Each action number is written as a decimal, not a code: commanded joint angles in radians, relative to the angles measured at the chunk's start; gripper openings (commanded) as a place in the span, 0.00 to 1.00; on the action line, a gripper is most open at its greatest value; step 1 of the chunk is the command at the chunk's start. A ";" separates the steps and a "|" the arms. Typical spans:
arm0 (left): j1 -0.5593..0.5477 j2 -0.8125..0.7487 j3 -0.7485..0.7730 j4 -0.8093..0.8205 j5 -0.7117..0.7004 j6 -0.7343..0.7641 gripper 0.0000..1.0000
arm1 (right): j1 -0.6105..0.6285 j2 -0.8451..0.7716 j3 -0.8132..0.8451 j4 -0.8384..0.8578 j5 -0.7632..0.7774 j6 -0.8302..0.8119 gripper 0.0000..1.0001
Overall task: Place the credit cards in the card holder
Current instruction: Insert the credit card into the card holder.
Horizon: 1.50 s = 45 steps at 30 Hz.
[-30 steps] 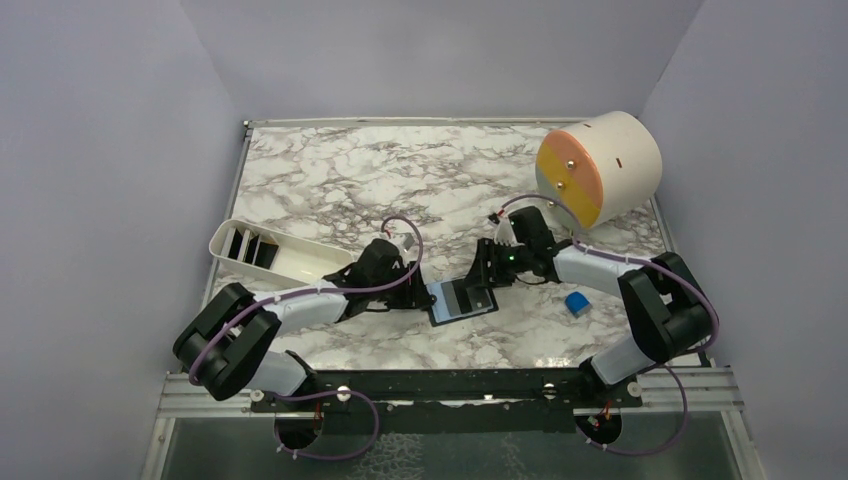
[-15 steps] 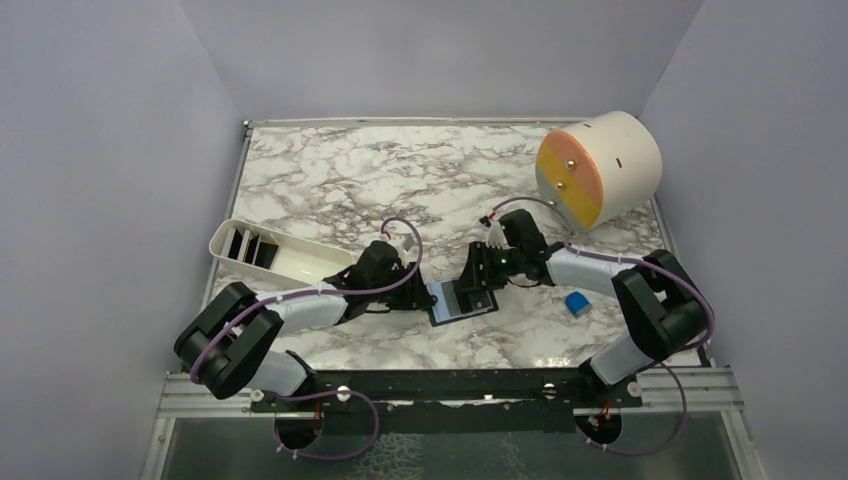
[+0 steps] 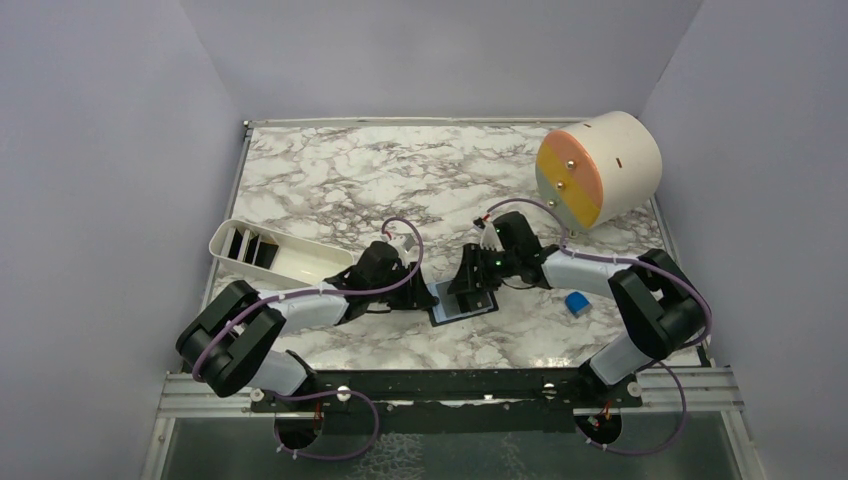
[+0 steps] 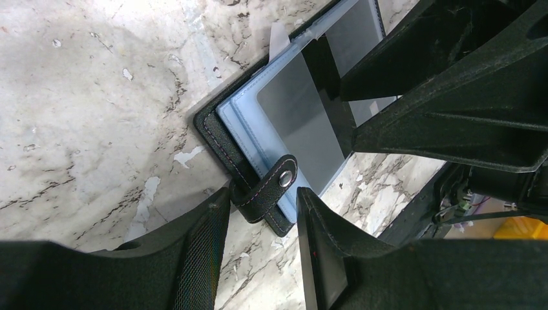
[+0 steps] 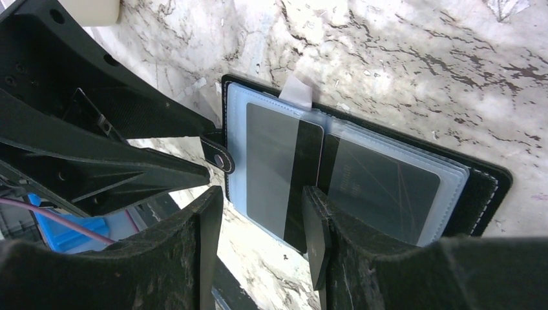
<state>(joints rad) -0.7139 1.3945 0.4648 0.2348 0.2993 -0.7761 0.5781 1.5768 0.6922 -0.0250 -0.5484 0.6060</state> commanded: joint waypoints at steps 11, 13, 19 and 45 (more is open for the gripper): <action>-0.006 0.001 -0.013 0.044 0.023 -0.018 0.44 | 0.022 -0.045 0.029 -0.059 0.080 -0.025 0.49; -0.006 -0.003 -0.017 0.046 0.024 -0.020 0.44 | 0.022 -0.048 0.035 -0.076 0.108 -0.033 0.50; -0.006 0.004 -0.012 0.047 0.027 -0.014 0.44 | 0.021 -0.011 0.036 -0.073 0.130 -0.038 0.51; -0.024 -0.034 0.034 -0.071 -0.016 0.056 0.45 | 0.063 -0.101 0.011 -0.115 0.180 -0.030 0.36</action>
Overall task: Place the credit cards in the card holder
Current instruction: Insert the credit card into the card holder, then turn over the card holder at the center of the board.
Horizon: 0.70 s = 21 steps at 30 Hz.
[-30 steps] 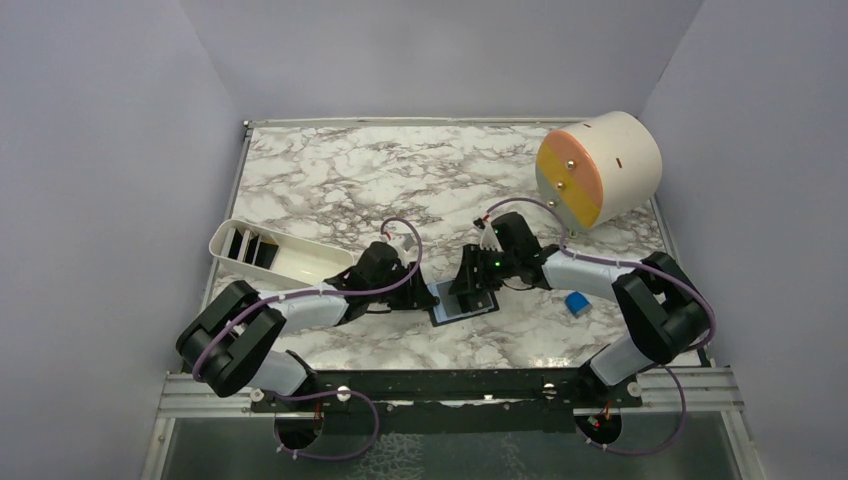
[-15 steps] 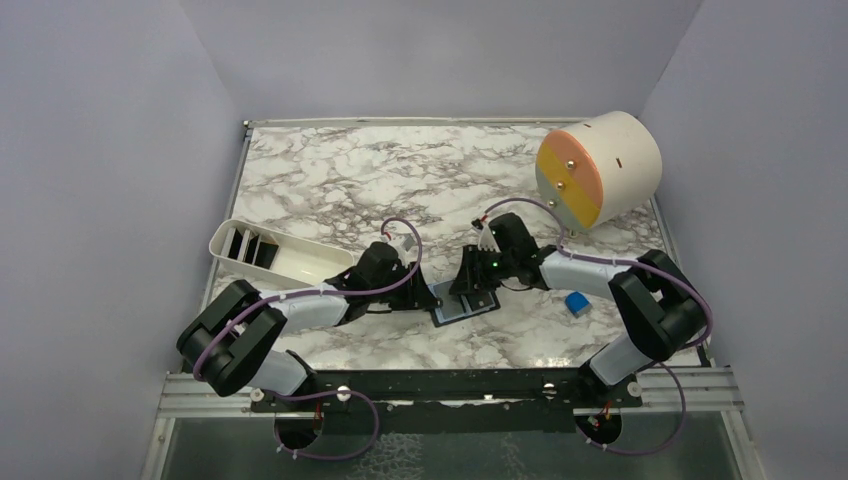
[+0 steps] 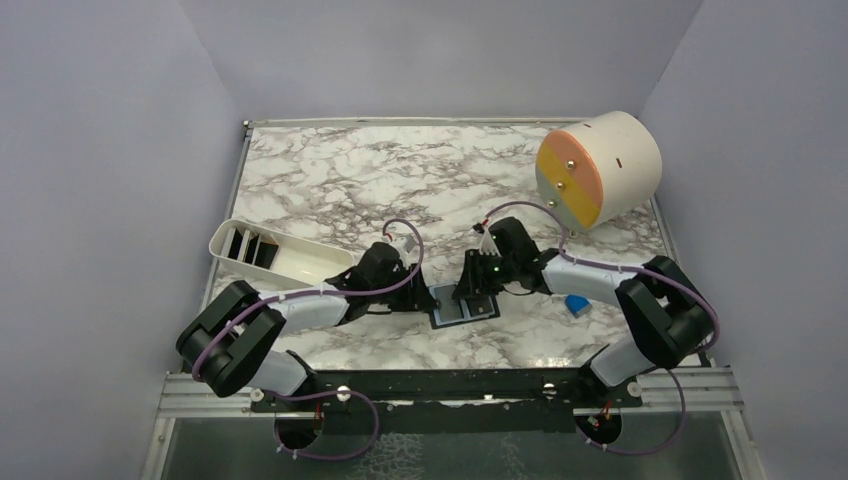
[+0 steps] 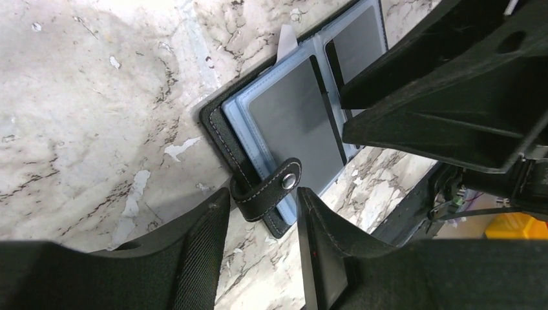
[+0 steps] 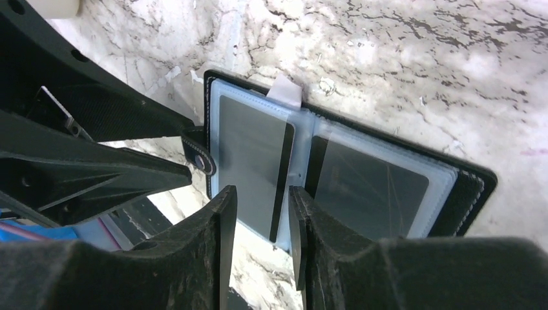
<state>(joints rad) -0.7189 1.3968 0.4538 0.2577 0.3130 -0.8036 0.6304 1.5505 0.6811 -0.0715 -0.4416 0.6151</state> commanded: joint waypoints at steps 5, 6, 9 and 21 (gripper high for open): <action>-0.075 -0.096 0.086 -0.210 -0.163 0.159 0.50 | 0.011 -0.131 0.007 -0.082 0.075 -0.034 0.36; -0.088 -0.096 0.100 -0.233 -0.189 0.171 0.51 | 0.012 -0.135 0.003 -0.079 0.072 -0.033 0.36; -0.120 -0.061 0.139 -0.291 -0.245 0.193 0.54 | 0.012 -0.141 0.006 -0.080 0.068 -0.029 0.37; -0.165 0.016 0.164 -0.304 -0.383 0.201 0.49 | 0.014 -0.186 -0.001 -0.097 0.096 -0.047 0.37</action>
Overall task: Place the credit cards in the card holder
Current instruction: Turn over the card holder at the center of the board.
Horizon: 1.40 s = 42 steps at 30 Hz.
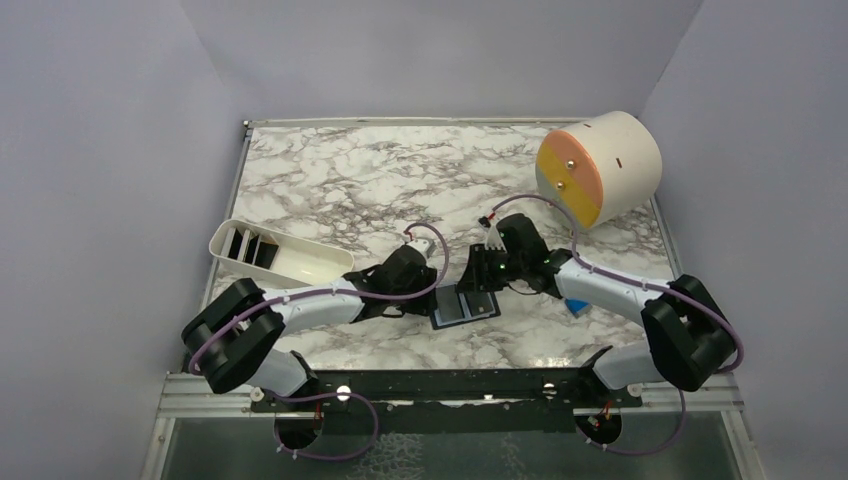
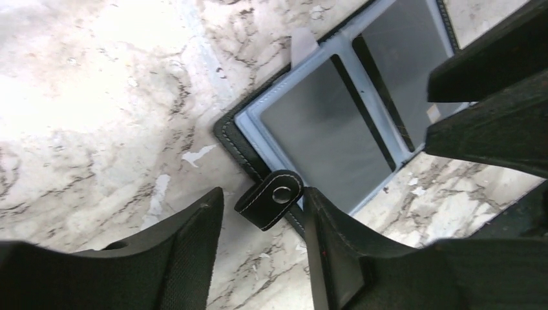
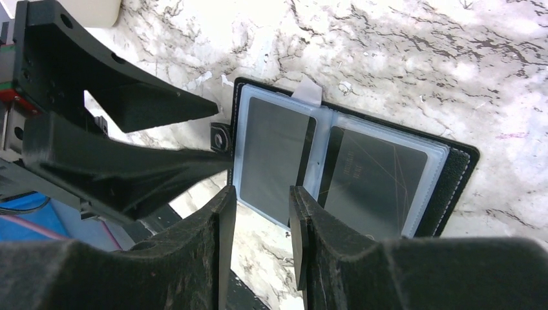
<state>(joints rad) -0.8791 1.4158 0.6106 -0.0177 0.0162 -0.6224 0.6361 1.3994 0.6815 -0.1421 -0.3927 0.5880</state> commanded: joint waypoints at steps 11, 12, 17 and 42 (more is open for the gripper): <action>-0.005 -0.157 -0.060 0.059 -0.038 -0.034 0.00 | 0.059 -0.057 -0.003 -0.049 0.106 0.004 0.42; -0.005 -0.173 -0.072 0.080 -0.025 -0.045 0.00 | 0.069 -0.057 -0.003 -0.049 0.116 0.007 0.43; -0.005 -0.225 -0.102 0.132 0.005 -0.102 0.00 | 0.124 -0.048 0.002 -0.062 0.150 0.010 0.47; -0.004 -0.352 -0.177 0.251 0.000 -0.206 0.00 | 0.223 -0.096 0.022 -0.032 0.121 -0.015 0.61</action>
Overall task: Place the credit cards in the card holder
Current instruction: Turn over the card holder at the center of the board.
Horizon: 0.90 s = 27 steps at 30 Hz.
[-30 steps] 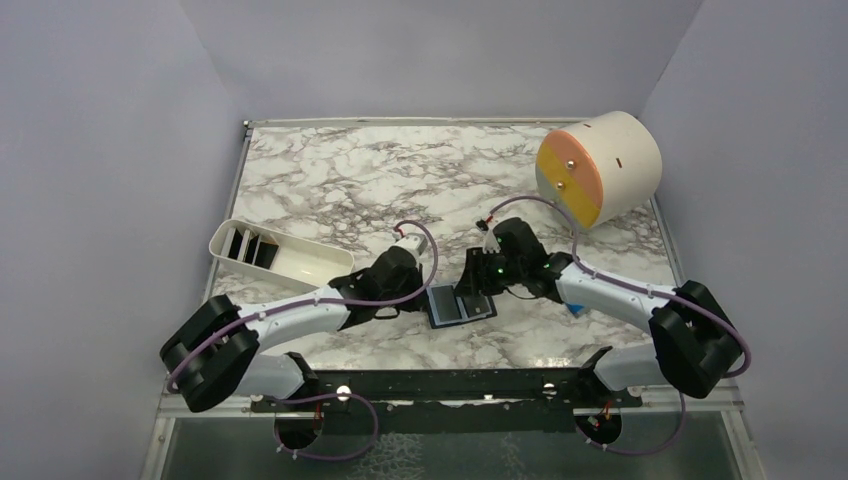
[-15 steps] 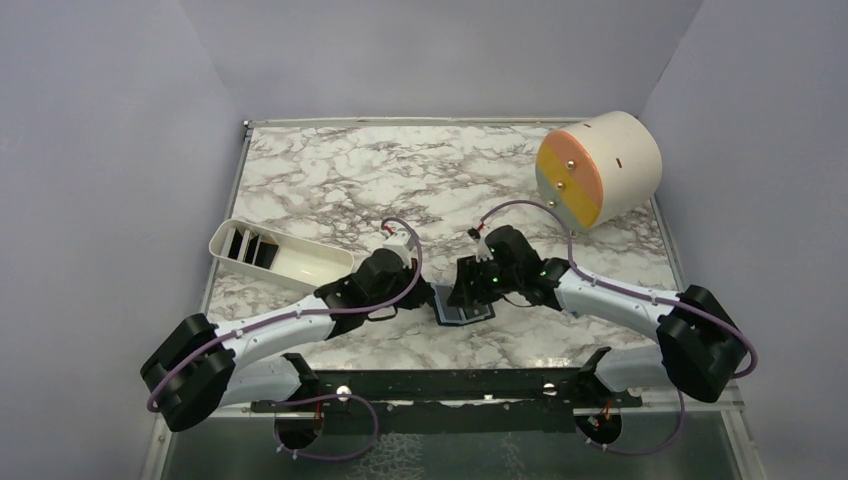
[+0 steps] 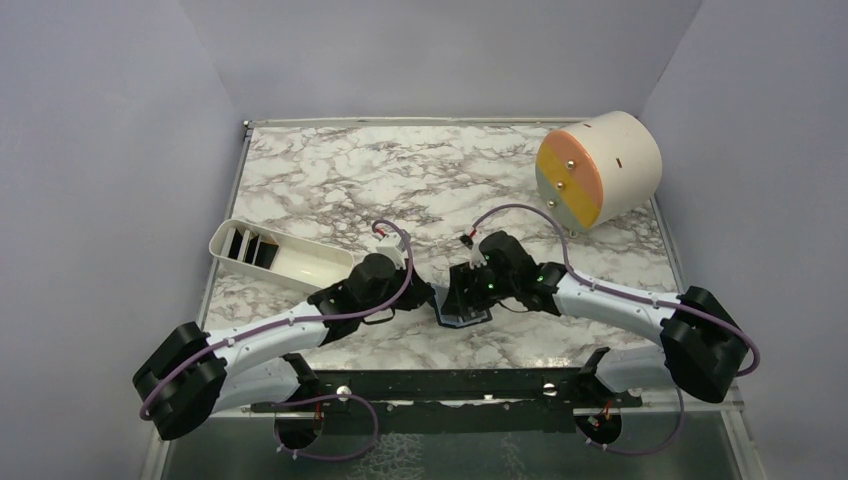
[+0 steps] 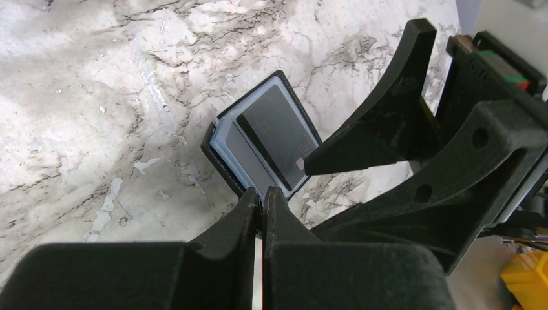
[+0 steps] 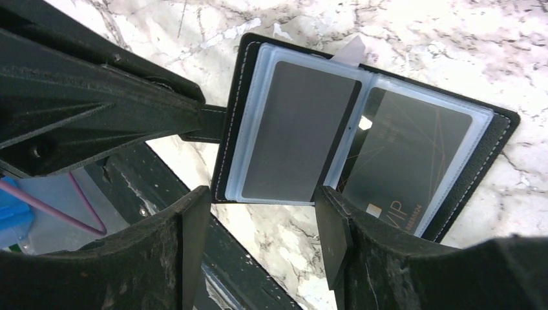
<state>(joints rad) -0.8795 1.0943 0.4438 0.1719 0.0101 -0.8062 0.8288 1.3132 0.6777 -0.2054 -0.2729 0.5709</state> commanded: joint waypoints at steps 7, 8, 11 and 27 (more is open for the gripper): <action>-0.004 -0.045 0.007 0.032 -0.001 -0.009 0.00 | 0.068 -0.002 0.050 0.017 0.071 0.009 0.62; -0.004 -0.046 0.011 0.027 -0.002 -0.008 0.00 | 0.072 0.001 0.052 0.021 0.072 0.013 0.61; -0.005 -0.050 0.019 0.015 -0.001 -0.011 0.00 | 0.091 0.017 0.055 0.036 0.064 0.019 0.60; -0.004 -0.075 -0.002 0.032 -0.010 -0.027 0.00 | 0.128 0.047 0.077 0.000 0.172 0.038 0.54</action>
<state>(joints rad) -0.8795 1.0405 0.4427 0.1864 0.0097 -0.8253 0.9463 1.3479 0.7341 -0.2020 -0.1612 0.5915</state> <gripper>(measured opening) 0.041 0.563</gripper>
